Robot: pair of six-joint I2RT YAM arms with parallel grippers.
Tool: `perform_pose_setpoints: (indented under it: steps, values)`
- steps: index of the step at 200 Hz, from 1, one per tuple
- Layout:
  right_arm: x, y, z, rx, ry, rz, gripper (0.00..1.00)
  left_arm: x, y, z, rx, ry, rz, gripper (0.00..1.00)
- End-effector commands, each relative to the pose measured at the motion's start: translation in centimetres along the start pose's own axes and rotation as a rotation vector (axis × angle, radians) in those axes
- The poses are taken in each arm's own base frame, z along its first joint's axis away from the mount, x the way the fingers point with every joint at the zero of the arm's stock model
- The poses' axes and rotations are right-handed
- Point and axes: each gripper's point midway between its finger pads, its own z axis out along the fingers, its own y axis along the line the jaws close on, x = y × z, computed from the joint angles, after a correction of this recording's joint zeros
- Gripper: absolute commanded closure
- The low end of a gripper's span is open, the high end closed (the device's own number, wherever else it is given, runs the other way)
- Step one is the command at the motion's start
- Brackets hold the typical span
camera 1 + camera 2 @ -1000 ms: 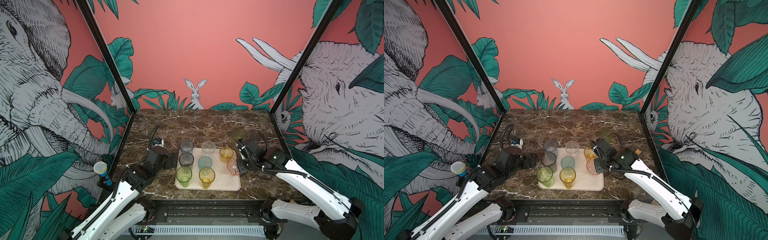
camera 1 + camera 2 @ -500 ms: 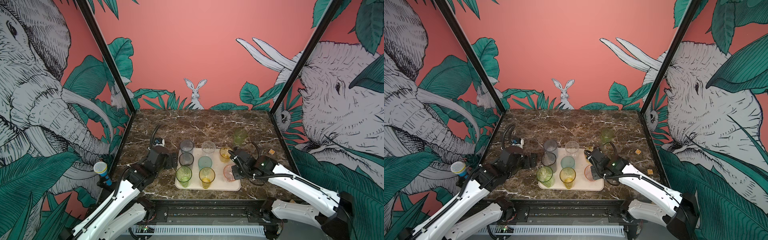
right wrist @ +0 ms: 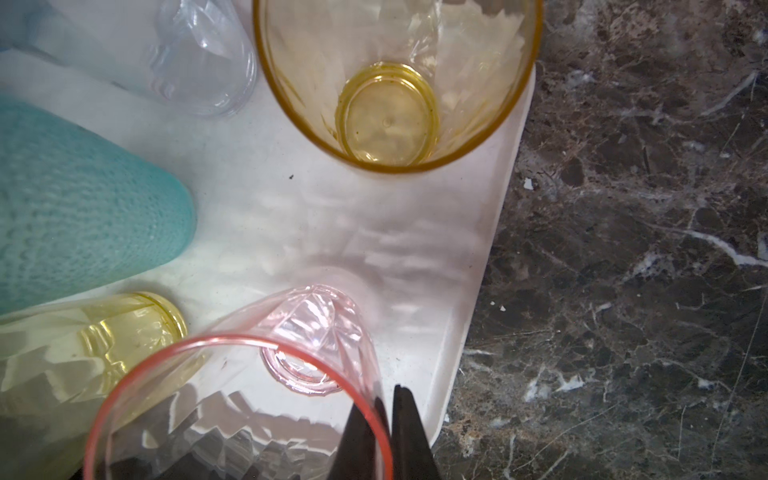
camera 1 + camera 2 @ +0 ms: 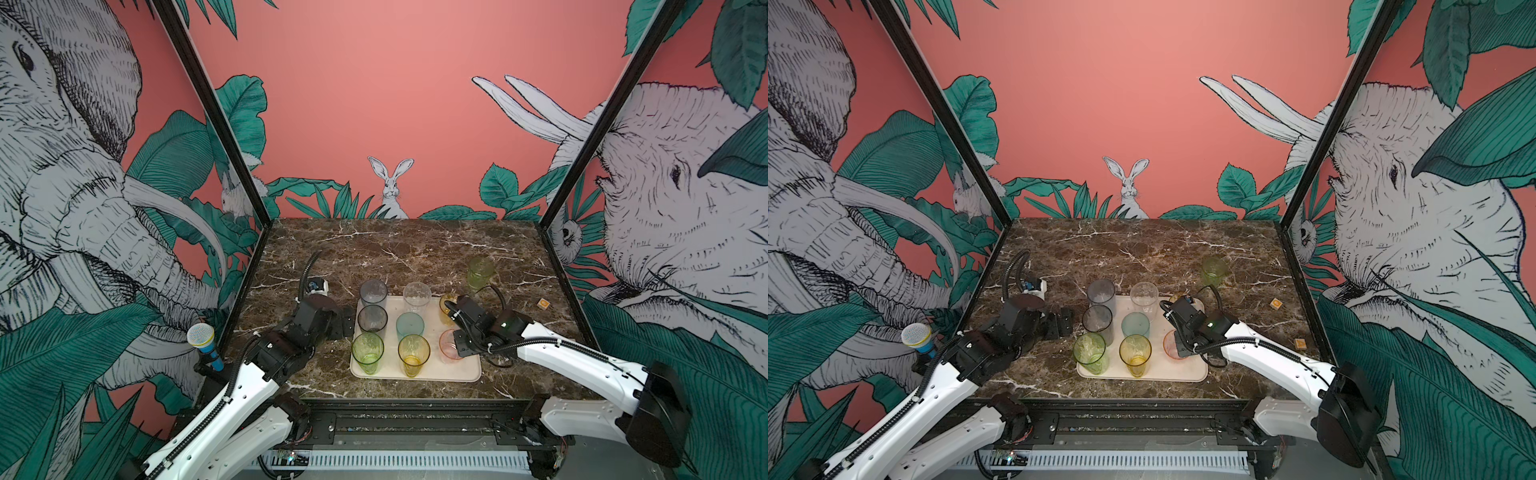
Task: Place the glasses into the tray
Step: 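Carry the pink glass toward the robot onto the tray corner, then lower the pink glass onto the tray beside the yellow glass and open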
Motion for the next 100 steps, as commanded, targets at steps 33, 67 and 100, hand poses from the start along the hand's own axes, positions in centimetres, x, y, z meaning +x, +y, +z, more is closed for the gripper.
perform_pose_setpoints:
  steps: [33, 67, 100]
  values:
    - [-0.8, -0.9, 1.0, 0.022, -0.011, 0.030, 1.00, 0.3, 0.4, 0.4, -0.018, 0.001, -0.024, 0.01]
    - [-0.9, -1.3, 1.5, 0.016, -0.009, 0.047, 1.00, 0.2, 0.3, 0.4, -0.013, 0.002, -0.027, 0.01]
    - [-0.9, -1.5, 2.0, 0.010, -0.003, 0.057, 1.00, 0.2, 0.3, 0.4, -0.013, 0.001, -0.029, 0.01]
